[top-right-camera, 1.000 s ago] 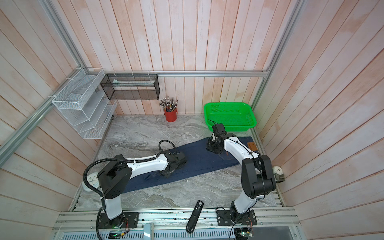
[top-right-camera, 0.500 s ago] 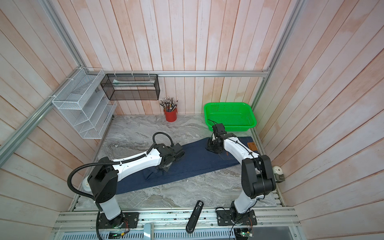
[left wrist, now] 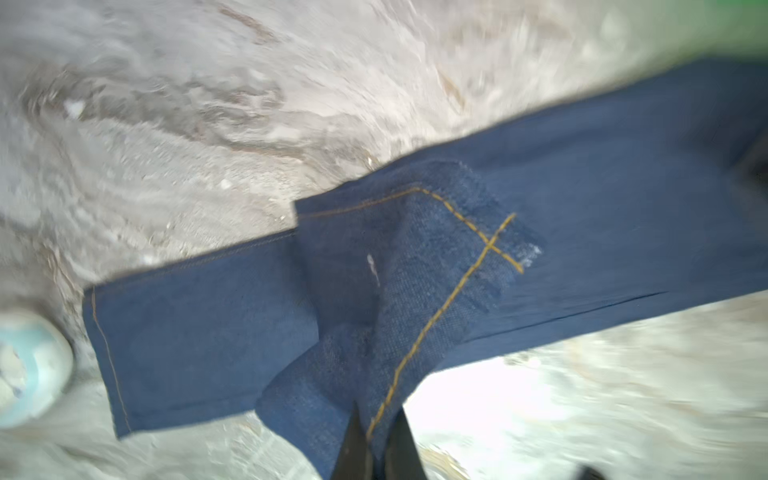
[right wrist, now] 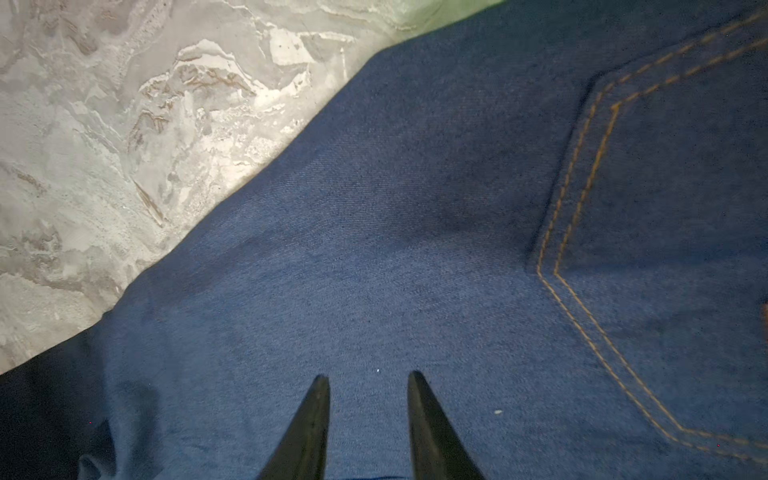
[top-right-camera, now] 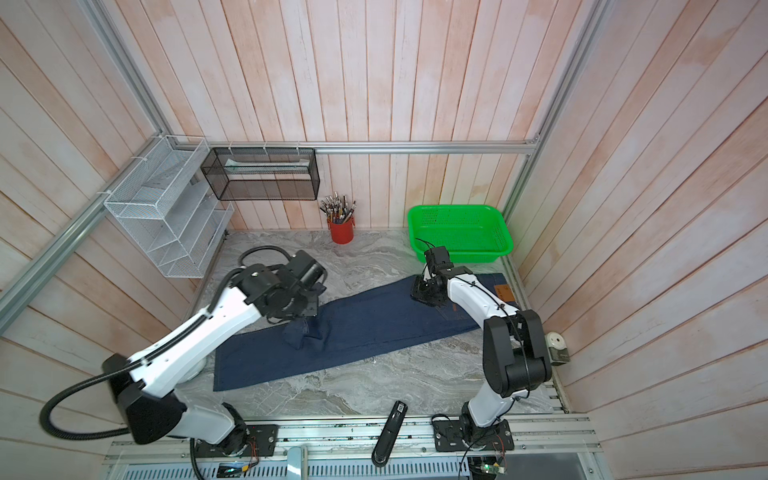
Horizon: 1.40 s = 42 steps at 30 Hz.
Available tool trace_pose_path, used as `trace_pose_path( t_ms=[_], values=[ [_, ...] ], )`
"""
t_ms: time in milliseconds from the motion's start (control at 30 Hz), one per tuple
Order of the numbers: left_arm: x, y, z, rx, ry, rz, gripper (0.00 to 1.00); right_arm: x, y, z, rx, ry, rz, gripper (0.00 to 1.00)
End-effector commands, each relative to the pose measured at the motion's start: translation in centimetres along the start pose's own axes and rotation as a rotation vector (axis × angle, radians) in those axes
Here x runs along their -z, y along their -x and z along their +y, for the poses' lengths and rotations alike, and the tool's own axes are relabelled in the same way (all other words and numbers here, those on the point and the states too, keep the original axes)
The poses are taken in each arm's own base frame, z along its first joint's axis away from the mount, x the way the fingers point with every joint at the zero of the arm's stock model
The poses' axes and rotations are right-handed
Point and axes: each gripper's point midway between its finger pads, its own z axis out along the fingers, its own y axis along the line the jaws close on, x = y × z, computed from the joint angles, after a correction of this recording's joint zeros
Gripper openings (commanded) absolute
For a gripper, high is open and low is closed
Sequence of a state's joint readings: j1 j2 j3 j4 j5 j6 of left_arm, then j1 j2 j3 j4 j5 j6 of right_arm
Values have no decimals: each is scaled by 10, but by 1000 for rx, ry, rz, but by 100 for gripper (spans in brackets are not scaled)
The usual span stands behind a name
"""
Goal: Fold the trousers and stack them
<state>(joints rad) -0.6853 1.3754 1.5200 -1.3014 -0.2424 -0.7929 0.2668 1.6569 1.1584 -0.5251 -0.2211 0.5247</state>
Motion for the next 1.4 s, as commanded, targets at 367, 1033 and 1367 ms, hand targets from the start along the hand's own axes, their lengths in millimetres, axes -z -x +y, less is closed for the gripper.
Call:
trace_pose_path(
  t_ms=[367, 1033, 1367],
  values=[
    [14, -48, 200, 692, 381, 45, 0, 1, 0, 10, 12, 61, 1, 33],
    [48, -40, 151, 809, -55, 60, 0, 21, -29, 10, 4, 60, 31, 33],
    [3, -40, 238, 744, 387, 79, 0, 11, -36, -3, -4, 11, 57, 33]
  ],
)
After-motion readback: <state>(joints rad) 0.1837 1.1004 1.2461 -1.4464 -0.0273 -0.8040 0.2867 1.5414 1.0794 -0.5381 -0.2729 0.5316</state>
